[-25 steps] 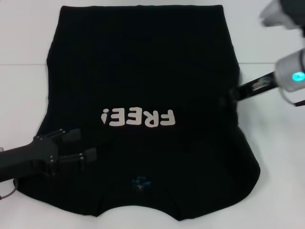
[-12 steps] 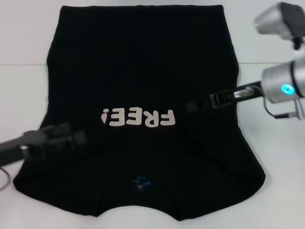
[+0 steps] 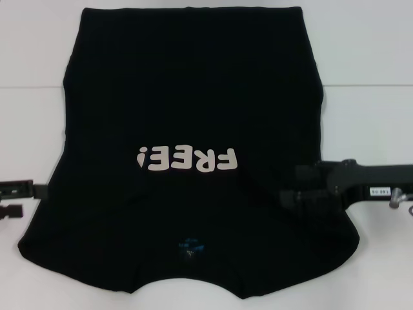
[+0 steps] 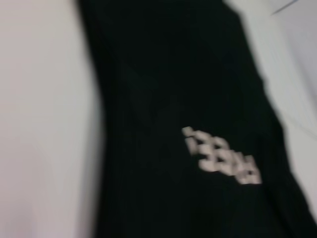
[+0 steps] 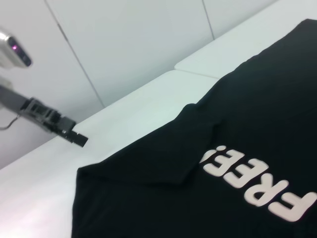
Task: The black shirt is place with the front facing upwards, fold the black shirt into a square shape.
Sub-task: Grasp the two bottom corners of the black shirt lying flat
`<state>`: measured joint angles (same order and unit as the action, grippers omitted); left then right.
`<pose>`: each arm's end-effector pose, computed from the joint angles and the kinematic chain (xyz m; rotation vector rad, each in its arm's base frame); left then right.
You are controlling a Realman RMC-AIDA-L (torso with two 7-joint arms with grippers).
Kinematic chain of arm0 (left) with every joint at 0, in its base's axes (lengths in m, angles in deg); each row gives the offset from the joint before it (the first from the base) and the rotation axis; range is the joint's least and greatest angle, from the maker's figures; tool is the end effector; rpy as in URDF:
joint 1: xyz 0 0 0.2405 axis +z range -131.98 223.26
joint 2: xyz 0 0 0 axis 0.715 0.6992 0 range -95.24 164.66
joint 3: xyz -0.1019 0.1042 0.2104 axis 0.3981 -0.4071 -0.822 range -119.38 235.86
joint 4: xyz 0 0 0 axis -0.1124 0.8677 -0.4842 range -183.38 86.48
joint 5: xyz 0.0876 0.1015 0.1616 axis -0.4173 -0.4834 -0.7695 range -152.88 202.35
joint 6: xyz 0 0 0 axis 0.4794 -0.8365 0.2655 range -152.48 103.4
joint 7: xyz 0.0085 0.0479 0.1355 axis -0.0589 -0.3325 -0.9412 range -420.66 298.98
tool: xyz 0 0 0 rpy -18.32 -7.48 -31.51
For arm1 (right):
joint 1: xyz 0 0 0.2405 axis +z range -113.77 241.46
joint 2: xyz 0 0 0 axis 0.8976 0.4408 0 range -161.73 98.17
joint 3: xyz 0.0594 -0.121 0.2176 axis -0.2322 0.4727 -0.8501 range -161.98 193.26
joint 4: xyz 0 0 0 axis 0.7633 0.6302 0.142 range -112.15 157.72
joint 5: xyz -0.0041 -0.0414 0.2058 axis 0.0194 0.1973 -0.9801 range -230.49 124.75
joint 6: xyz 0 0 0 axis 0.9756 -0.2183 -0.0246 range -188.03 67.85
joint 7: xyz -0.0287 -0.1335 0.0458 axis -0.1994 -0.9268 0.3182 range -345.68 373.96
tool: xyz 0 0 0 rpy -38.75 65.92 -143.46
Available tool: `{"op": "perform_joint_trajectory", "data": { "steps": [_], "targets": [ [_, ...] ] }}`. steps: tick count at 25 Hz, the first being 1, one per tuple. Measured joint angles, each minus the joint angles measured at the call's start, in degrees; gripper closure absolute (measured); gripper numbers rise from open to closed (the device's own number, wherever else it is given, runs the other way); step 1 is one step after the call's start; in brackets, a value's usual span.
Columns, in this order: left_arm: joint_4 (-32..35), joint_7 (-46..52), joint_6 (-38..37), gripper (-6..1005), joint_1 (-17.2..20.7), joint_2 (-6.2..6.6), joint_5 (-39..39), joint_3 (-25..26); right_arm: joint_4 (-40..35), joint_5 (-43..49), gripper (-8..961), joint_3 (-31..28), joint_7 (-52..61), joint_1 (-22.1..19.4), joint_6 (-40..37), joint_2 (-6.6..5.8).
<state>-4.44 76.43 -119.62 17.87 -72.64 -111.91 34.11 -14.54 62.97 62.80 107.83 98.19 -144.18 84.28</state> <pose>-0.3478 0.3133 0.1159 -2.0343 -1.9305 -0.4541 0.2523 0.3556 0.0009 -2.7606 0.8412 0.5322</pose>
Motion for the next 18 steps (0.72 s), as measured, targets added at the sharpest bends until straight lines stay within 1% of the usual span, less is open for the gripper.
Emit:
{"op": "perform_joint_trajectory", "data": {
  "steps": [2,4,5,7,10,14,18],
  "targets": [
    [0.75,2.56,0.27,65,-1.56,0.21,-4.6,-0.07,0.29,0.13,210,0.06,-1.04,-0.63,0.38,0.36],
    [0.8,4.21,0.76,65,-3.52,0.1,-10.2,-0.13,1.23,0.23,95,0.27,-1.32,-0.87,0.67,0.45],
    [0.77,4.48,0.98,65,-3.95,0.04,-11.56,-0.13,1.44,0.24,37,0.27,-1.34,-0.88,0.67,0.44],
    [0.68,4.87,1.92,66,-4.94,-0.2,-14.74,-0.12,2.01,0.25,38,0.23,-1.56,-0.91,0.67,0.35],
    [0.43,4.86,3.03,66,-5.36,-0.3,-16.71,-0.32,2.8,0.24,40,0.08,-2.06,-0.95,0.67,0.19],
    [-0.36,4.59,3.83,67,-5.38,-0.43,-17.12,-1.47,3.13,0.24,41,0.22,-2.18,-0.92,0.72,0.25],
    [-0.58,4.25,4.06,68,-5.4,-1.32,-17.18,-2.41,3.13,0.23,41,0.22,-2.2,-0.91,0.75,0.37]
  ]
}}
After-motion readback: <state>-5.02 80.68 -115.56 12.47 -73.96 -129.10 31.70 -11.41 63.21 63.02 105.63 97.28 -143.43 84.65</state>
